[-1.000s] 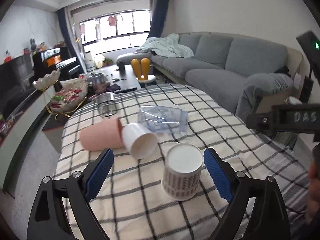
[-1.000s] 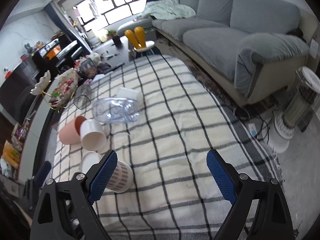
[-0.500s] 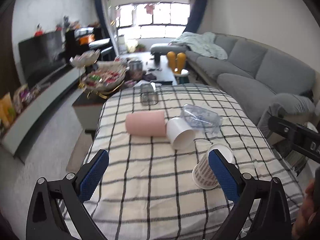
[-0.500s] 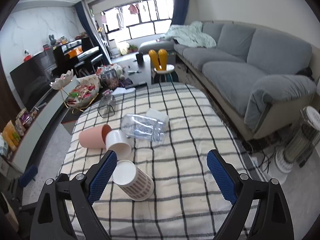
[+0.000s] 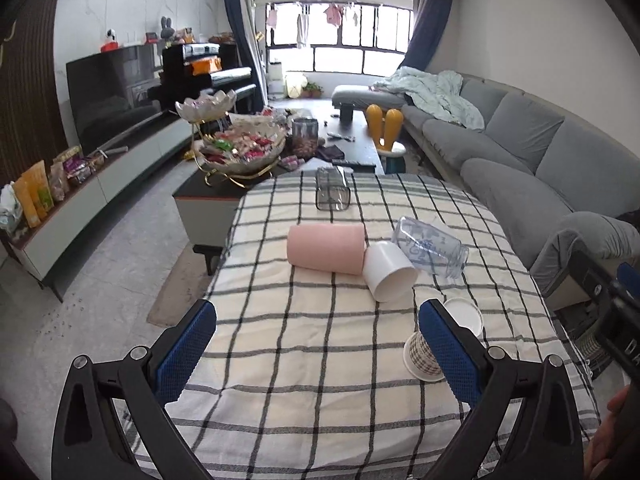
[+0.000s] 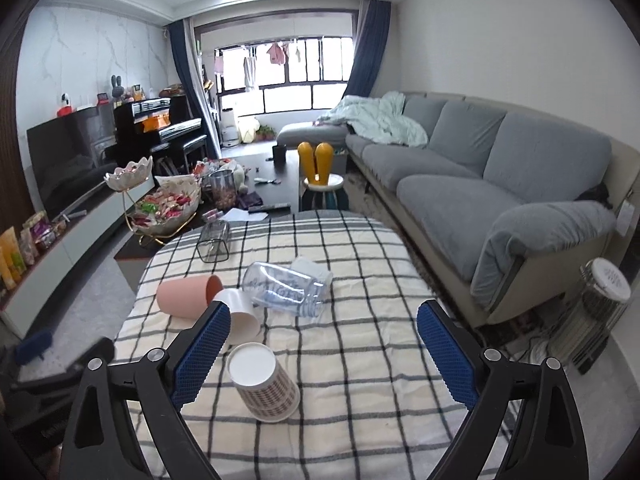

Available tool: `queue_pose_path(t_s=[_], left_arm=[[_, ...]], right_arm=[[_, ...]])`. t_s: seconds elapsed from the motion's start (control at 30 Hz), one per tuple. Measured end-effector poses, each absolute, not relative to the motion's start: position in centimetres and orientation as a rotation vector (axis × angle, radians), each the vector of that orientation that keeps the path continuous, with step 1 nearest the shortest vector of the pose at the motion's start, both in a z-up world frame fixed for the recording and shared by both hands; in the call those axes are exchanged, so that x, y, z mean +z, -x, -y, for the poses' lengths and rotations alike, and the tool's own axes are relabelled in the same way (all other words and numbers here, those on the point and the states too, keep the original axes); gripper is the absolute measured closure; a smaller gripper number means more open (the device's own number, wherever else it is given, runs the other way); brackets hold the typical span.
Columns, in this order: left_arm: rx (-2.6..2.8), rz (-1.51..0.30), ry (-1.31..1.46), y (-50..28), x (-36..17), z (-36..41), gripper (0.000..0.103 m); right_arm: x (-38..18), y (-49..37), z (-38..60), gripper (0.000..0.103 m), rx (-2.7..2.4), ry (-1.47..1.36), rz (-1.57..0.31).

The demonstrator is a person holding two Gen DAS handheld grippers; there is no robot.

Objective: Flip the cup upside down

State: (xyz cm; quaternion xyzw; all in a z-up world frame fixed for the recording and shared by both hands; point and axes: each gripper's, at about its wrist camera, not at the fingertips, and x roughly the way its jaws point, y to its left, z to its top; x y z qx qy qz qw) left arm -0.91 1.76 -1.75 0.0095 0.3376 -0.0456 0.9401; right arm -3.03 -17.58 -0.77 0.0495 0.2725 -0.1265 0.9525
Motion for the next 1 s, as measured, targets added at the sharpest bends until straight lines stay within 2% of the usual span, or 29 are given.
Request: queue_pose_path(t_s=[1.0], left_arm=[[-0.041,-0.667,-0.072,2.3,-0.5,-1.7,0.000]], right_arm=[[0.4,4.4,16.9,0.007,-0.231,-0.101,-0.521]])
